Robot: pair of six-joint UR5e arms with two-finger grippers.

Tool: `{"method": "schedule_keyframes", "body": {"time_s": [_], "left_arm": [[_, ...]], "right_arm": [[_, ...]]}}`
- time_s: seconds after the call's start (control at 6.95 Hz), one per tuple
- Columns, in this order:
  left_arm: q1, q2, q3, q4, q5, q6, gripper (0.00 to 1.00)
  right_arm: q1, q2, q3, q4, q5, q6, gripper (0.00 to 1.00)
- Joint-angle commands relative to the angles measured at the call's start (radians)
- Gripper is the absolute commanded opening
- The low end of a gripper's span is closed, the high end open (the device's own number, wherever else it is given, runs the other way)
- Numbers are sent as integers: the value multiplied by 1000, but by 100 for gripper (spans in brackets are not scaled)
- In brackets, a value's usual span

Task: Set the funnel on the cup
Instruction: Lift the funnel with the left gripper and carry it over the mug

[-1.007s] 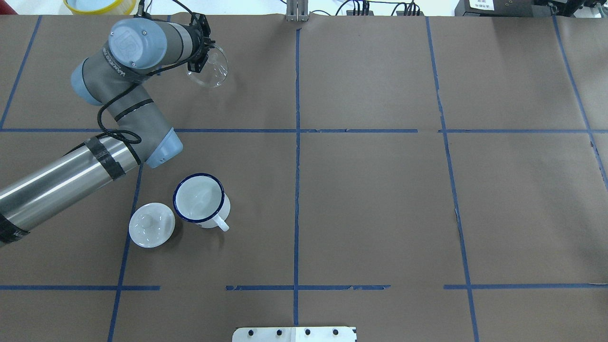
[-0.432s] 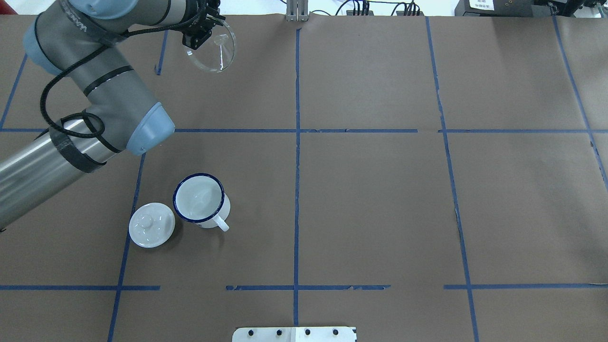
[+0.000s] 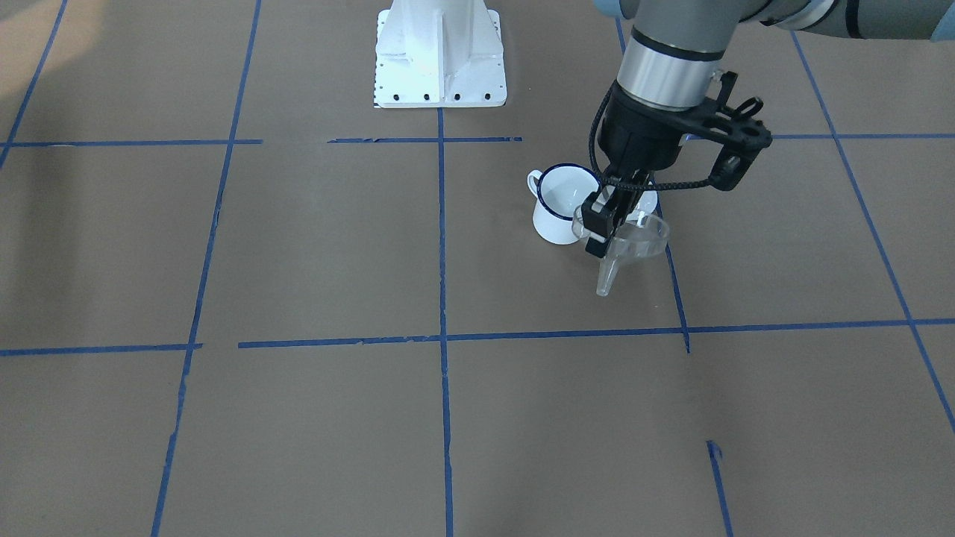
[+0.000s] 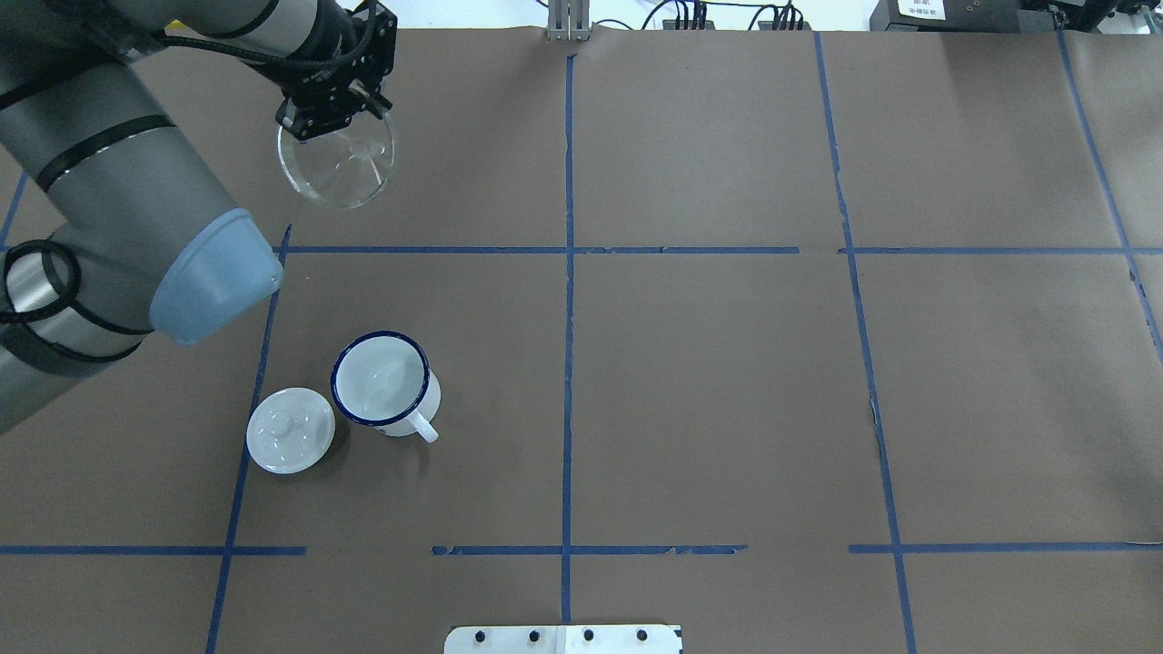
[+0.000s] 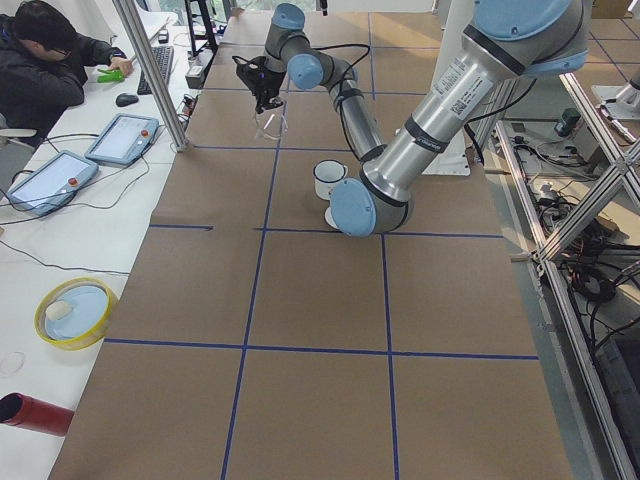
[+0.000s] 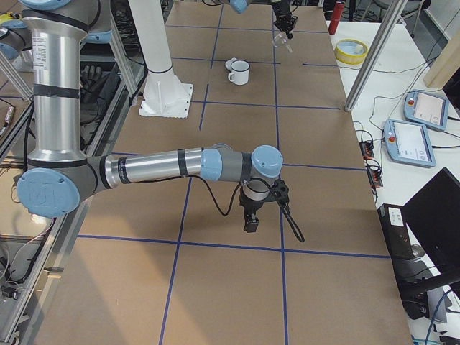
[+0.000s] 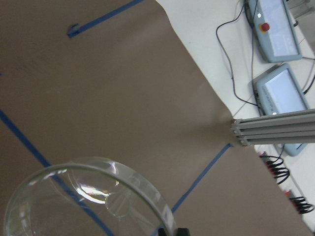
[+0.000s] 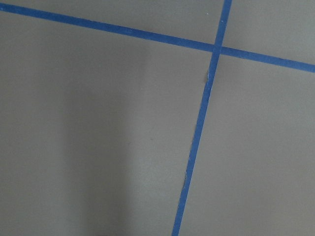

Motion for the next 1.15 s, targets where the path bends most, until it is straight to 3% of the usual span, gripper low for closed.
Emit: {"method": "schedule_keyframes", "body": {"time_s": [0.0,0.43,1.01], "left_arm": [[100,-2,-102,342,-62,224,0],[294,41,-64,247,-68,220,0],[300,67,68,100,-59,239,0]], "right_arm": [[0,0,0,0,0,0,100],[0,0,0,0,0,0,100],[0,0,0,0,0,0,100]]}}
